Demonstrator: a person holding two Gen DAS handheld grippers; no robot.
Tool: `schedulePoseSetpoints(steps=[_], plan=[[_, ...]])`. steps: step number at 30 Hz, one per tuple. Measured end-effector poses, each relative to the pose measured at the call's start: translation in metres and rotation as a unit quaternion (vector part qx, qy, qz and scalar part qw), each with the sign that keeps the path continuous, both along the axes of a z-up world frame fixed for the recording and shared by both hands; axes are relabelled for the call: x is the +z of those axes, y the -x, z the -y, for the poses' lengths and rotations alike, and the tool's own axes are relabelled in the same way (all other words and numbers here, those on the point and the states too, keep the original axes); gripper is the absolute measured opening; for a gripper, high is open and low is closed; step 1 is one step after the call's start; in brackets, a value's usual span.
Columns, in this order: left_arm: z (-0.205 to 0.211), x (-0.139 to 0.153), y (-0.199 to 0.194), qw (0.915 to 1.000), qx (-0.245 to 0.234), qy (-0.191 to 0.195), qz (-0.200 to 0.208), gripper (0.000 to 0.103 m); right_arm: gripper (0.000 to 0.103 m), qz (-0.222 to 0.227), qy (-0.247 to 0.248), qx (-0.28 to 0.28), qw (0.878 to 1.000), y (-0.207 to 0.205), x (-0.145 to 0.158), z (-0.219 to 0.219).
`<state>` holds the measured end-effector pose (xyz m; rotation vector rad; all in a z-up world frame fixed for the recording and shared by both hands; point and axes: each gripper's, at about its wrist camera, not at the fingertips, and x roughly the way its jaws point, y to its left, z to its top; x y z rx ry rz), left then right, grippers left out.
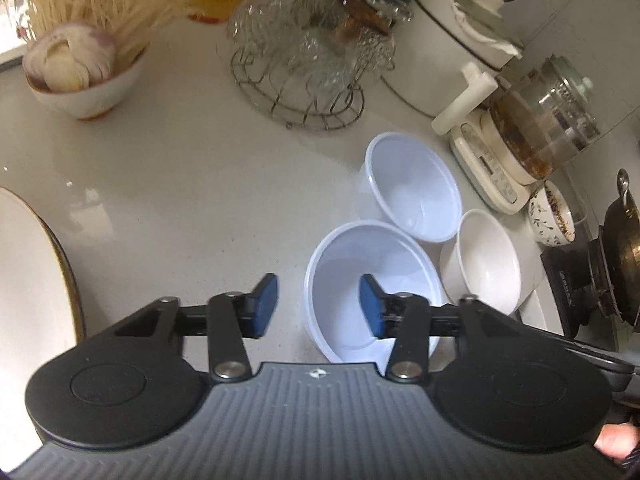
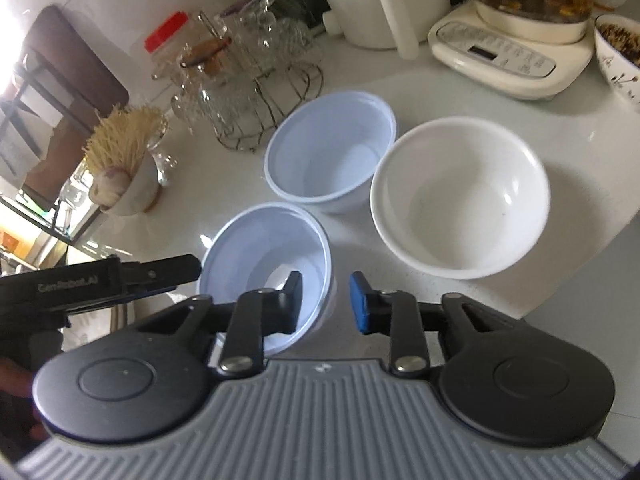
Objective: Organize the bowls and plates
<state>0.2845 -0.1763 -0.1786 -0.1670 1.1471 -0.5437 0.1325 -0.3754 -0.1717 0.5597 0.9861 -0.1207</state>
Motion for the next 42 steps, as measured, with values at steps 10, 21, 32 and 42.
schedulePoseSetpoints(steps=[10, 21, 32, 42], plan=[[0.006, -0.005, -0.006, 1.0, 0.004, 0.0, -0.006, 0.011, 0.011, -0.001, -0.011, 0.019, 1.0, -0.012, 0.0, 0.004], [-0.016, 0.034, 0.006, 0.9982, 0.059, -0.012, 0.004, 0.011, 0.011, 0.011, -0.017, 0.089, 0.996, -0.039, 0.033, -0.005], [-0.055, 0.028, 0.019, 0.9906, 0.136, -0.016, -0.005, 0.011, 0.011, 0.012, -0.025, 0.168, 0.985, -0.065, 0.029, -0.033], [-0.058, 0.006, 0.013, 0.9853, 0.167, -0.033, -0.01, 0.012, 0.011, -0.001, -0.024, 0.207, 0.978, -0.082, 0.004, -0.041]])
